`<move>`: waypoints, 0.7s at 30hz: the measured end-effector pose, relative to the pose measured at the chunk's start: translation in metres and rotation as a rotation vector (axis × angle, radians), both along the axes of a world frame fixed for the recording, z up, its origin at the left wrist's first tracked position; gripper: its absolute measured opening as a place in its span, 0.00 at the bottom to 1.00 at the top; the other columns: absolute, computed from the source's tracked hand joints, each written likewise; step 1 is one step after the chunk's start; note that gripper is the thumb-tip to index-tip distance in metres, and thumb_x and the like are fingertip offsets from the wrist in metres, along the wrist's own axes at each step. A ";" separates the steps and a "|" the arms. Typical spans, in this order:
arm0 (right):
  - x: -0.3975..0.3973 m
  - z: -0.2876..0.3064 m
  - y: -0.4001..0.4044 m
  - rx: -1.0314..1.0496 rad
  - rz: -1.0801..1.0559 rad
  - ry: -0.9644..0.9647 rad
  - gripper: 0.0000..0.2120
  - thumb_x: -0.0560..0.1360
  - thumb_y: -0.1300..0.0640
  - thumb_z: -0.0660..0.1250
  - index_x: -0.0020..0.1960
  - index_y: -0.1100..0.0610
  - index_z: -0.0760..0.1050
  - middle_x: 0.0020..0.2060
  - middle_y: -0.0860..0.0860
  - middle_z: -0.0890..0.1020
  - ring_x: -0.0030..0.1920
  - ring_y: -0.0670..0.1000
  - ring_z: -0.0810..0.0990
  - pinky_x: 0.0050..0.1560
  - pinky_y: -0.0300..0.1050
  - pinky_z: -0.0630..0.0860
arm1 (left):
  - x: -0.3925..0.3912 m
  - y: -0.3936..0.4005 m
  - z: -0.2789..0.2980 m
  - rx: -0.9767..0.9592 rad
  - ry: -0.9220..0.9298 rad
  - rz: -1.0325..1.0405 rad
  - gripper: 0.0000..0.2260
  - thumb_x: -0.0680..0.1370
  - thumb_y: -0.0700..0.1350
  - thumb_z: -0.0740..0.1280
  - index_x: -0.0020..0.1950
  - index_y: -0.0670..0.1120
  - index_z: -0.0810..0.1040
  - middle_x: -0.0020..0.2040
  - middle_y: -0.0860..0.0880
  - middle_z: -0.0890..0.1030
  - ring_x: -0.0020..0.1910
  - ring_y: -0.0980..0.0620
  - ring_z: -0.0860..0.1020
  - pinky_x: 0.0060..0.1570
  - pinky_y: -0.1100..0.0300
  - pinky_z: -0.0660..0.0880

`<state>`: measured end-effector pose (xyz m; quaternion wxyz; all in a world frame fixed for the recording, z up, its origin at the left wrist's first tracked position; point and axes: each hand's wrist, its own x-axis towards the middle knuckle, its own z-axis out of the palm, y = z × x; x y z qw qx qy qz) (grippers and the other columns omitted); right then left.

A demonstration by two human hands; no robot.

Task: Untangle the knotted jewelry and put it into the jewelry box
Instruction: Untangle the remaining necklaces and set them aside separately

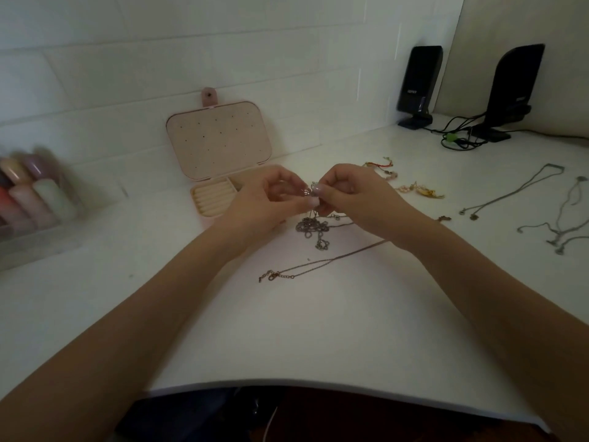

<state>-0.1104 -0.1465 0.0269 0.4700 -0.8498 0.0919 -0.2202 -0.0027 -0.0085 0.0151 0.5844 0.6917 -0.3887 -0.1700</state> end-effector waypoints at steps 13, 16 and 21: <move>0.002 -0.003 -0.003 -0.135 -0.035 0.025 0.08 0.76 0.54 0.68 0.45 0.59 0.78 0.34 0.48 0.83 0.36 0.46 0.82 0.45 0.43 0.77 | -0.004 -0.003 -0.007 -0.102 -0.395 0.126 0.05 0.72 0.43 0.71 0.39 0.43 0.78 0.40 0.43 0.80 0.39 0.48 0.78 0.39 0.49 0.75; 0.002 -0.004 -0.004 -0.122 -0.045 0.017 0.09 0.77 0.54 0.68 0.46 0.60 0.79 0.34 0.48 0.83 0.36 0.45 0.81 0.44 0.41 0.77 | -0.006 -0.004 -0.006 -0.097 -0.460 0.156 0.03 0.73 0.45 0.69 0.39 0.48 0.78 0.41 0.44 0.81 0.41 0.44 0.79 0.41 0.43 0.77; 0.002 -0.006 -0.004 -0.132 -0.045 0.030 0.07 0.75 0.55 0.69 0.44 0.59 0.79 0.34 0.50 0.83 0.36 0.47 0.82 0.44 0.42 0.77 | -0.013 -0.003 -0.002 -0.128 -0.318 0.187 0.06 0.79 0.39 0.66 0.43 0.47 0.75 0.42 0.49 0.82 0.42 0.51 0.82 0.46 0.54 0.80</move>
